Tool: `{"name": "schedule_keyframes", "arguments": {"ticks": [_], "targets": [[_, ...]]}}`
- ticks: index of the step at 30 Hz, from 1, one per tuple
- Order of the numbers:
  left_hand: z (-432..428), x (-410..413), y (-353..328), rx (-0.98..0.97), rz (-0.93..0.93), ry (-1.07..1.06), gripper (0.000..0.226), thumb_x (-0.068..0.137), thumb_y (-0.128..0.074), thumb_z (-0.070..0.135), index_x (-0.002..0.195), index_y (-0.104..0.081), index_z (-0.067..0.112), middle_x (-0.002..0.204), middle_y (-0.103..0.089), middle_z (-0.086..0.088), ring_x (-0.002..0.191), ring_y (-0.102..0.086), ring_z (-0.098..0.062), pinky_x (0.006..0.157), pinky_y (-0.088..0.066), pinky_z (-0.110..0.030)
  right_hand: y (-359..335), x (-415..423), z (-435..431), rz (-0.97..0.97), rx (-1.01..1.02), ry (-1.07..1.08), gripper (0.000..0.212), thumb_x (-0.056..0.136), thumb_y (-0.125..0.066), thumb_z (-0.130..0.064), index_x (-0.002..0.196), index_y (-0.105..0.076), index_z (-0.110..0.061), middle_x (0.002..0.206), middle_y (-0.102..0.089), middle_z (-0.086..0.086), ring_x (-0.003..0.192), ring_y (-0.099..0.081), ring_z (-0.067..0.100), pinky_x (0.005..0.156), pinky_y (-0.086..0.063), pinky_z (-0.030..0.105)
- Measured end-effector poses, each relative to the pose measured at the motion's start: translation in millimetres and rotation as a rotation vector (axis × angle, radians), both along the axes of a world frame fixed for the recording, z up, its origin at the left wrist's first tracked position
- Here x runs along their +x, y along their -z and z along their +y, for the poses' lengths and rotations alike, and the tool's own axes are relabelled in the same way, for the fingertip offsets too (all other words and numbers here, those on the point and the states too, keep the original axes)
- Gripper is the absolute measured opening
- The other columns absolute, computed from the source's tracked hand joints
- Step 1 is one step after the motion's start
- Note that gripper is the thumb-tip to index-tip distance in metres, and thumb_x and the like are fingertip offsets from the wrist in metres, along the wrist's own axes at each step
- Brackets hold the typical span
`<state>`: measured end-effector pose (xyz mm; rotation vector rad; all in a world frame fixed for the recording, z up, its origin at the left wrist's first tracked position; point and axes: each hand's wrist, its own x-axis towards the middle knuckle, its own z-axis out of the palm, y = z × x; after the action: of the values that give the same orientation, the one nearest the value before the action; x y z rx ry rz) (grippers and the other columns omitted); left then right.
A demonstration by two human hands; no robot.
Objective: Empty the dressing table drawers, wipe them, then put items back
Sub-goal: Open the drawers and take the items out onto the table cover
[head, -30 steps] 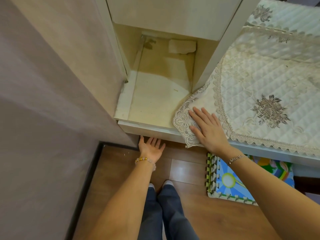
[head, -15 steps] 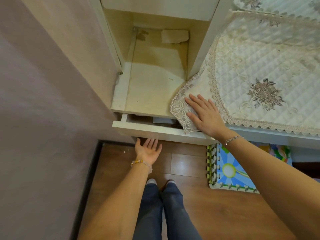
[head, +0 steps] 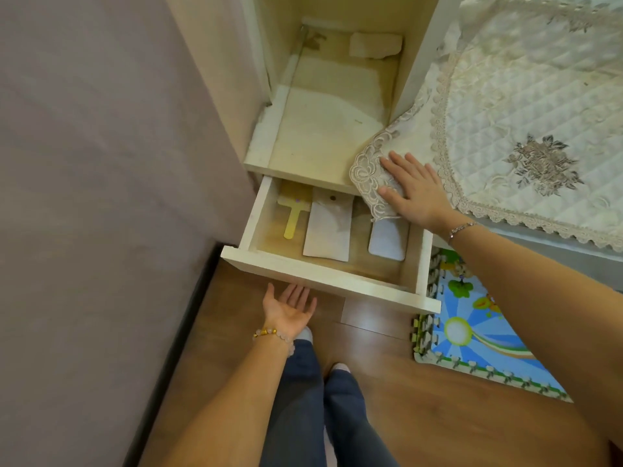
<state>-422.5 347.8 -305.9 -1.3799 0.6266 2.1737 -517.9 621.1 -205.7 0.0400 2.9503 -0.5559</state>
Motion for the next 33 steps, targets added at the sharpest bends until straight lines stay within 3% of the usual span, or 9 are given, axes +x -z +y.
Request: {"name": "schedule_keyframes", "arguments": {"ticks": [9,21,26,30,33], "targets": [[-24.0,59.6,-4.3,-0.056,-0.038,-0.06,0.058,0.096,-0.039,0.047,0.136,-0.04,0.005,0.145,-0.038,-0.014,0.134,-0.034,-0.03,0.109,-0.029,-0.047,-2.8,1.5,-0.1,-0.032,0.03,-0.03,0.069,0.084,-0.024,-0.063,0.147,-0.016,-0.034,0.156,-0.011,-0.009,0.145,-0.002,0.014,0.116,0.002,0.042],[-34.2,73.7,-11.8,-0.062,-0.025,-0.062,0.059,0.096,-0.038,0.046,0.138,-0.038,0.004,0.145,-0.037,-0.015,0.134,-0.034,-0.031,0.107,-0.03,-0.048,-7.1,12.3,-6.7,-0.04,0.041,-0.009,0.056,0.096,-0.033,-0.047,0.148,-0.017,-0.03,0.157,-0.012,-0.007,0.145,-0.004,0.018,0.116,-0.001,0.045],[-35.8,77.8,-20.5,-0.101,0.025,0.057,0.06,0.097,-0.036,0.047,0.14,-0.035,0.005,0.144,-0.039,-0.015,0.131,-0.039,-0.031,0.106,-0.03,-0.047,-14.7,20.0,-14.6,-0.03,-0.106,0.031,0.057,0.096,-0.039,-0.041,0.147,-0.023,-0.02,0.156,-0.018,0.001,0.145,-0.007,0.024,0.117,-0.007,0.045],[-44.2,85.5,-35.0,-0.088,0.086,0.16,0.058,0.098,-0.033,0.047,0.138,-0.038,0.005,0.142,-0.043,-0.015,0.131,-0.04,-0.03,0.107,-0.029,-0.047,-30.3,55.3,-36.3,0.05,-0.363,0.109,0.057,0.096,-0.044,-0.036,0.146,-0.026,-0.016,0.153,-0.026,0.001,0.141,-0.02,0.016,0.116,-0.017,0.034],[-53.9,89.2,-61.3,-0.153,0.221,0.293,0.052,0.098,-0.035,0.044,0.132,-0.044,0.006,0.133,-0.052,-0.014,0.123,-0.048,-0.028,0.107,-0.034,-0.047,-40.5,92.0,-52.0,0.071,-0.425,0.14,0.057,0.094,-0.048,-0.037,0.144,-0.029,-0.02,0.15,-0.031,-0.002,0.138,-0.028,0.013,0.111,-0.024,0.031]]}}
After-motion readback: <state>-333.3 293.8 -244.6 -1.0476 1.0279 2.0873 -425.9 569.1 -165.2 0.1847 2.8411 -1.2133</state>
